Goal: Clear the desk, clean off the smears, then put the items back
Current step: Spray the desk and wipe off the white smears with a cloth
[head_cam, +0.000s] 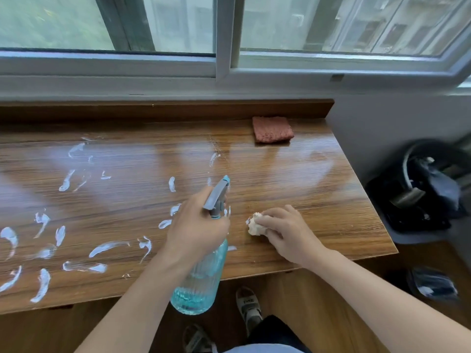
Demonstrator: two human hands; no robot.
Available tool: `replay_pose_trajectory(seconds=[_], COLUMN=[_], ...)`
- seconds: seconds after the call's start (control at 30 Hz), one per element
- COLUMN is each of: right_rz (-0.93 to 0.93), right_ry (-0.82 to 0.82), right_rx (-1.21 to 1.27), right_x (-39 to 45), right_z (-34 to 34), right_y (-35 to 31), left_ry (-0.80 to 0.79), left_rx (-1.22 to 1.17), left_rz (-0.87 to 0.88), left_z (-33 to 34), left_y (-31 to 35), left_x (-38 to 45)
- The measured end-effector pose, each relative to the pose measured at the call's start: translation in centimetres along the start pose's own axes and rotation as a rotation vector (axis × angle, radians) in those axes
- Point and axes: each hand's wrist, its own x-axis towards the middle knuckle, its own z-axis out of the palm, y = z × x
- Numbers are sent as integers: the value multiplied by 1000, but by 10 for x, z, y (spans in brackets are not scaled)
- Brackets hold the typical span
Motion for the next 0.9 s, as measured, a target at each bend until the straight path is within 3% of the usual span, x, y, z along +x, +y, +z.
replay_pose_trajectory(seconds=[0.13,0.27,0.47,0.53,0.67,0.77,0.9], right_rz=[211,310,-232,-281,-41,134,56], right_ry=[190,79,-112,-140,101,209,190], right_rx=[-33,-125,-125,-105,38,1,-70], right_x=[48,64,0,-4,19,29,15], right_z=[-12,-2,8,0,-12,-16,-9], right_y=[23,21,-9,3,34,50,57], left_ry=[-64,-106,-63,-55,-44,-61,-88], left_rx=[40,64,133,177,190,216,236], left_rz=[25,-28,-98,-126,-178,-203,-247], left_z=[0,6,21,27,43,59,78], left_y=[-5,-11,-16,-18,-16,-16,-14], left_x=[-11,-26,-52,-59,-68,-72,-74])
